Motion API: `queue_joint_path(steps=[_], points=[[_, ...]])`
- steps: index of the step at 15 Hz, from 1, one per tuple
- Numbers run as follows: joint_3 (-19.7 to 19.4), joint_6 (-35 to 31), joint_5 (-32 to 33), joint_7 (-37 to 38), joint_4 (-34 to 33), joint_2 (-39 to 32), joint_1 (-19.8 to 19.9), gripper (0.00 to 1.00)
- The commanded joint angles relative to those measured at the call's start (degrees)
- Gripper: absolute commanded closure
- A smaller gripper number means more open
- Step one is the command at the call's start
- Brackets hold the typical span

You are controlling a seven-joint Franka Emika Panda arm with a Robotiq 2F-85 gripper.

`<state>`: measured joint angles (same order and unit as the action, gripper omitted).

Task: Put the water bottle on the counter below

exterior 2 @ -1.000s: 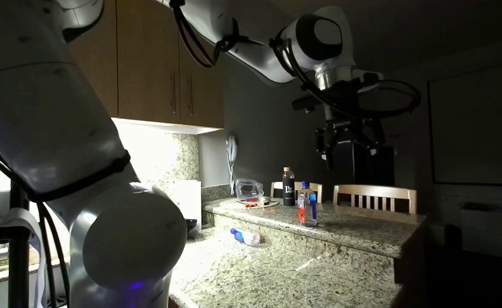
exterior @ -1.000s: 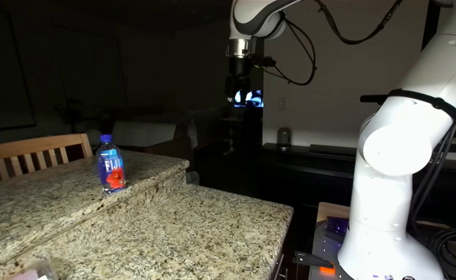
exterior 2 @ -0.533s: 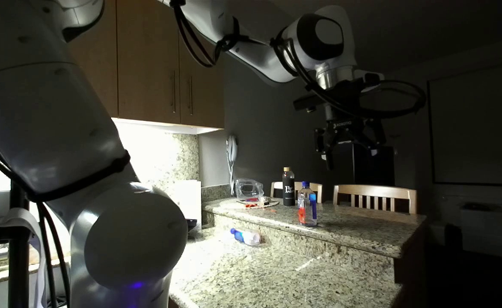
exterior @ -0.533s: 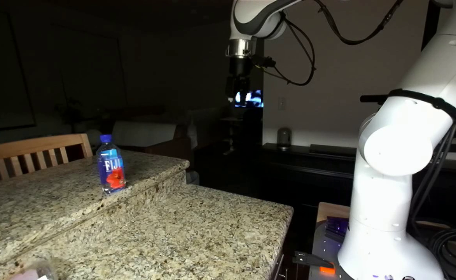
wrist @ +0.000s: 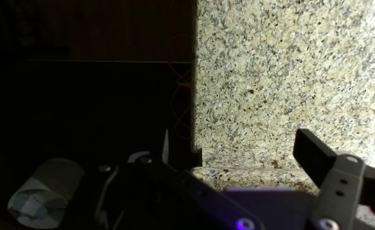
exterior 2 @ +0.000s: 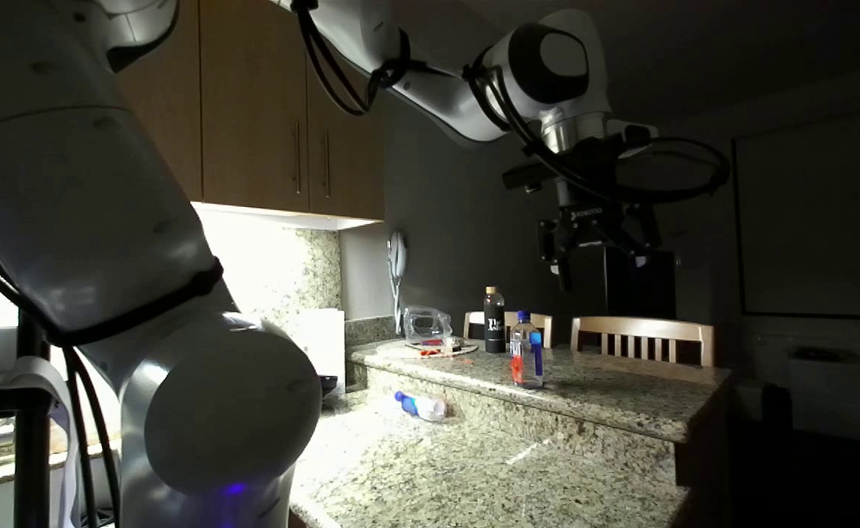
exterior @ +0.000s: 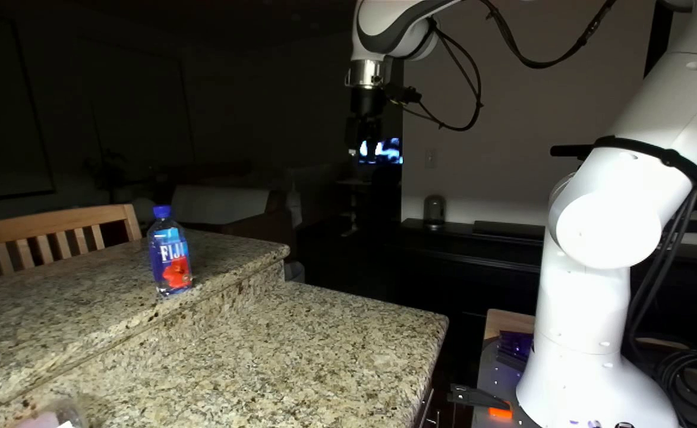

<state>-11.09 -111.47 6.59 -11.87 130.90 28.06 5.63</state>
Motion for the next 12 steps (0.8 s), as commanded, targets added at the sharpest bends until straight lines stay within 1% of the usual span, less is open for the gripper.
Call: queue_joint_path(steps=[1, 3, 6, 10, 12], points=[[0.78, -0.77, -0.28, 0.95, 0.18, -0.06, 0.5, 0.0], [1.61, -1.77, -0.43, 1.4, 0.31, -0.28, -0.08, 0.0], [4.02, -3.83, -0.64, 2.81, -0.11, -1.88, -1.44, 0.0], [7.7, -7.2, -0.41, 4.73, -1.31, -5.51, -4.1, 0.0], [9.66, -9.86, -0.25, 7.12, -2.58, -8.01, -5.04, 0.0]])
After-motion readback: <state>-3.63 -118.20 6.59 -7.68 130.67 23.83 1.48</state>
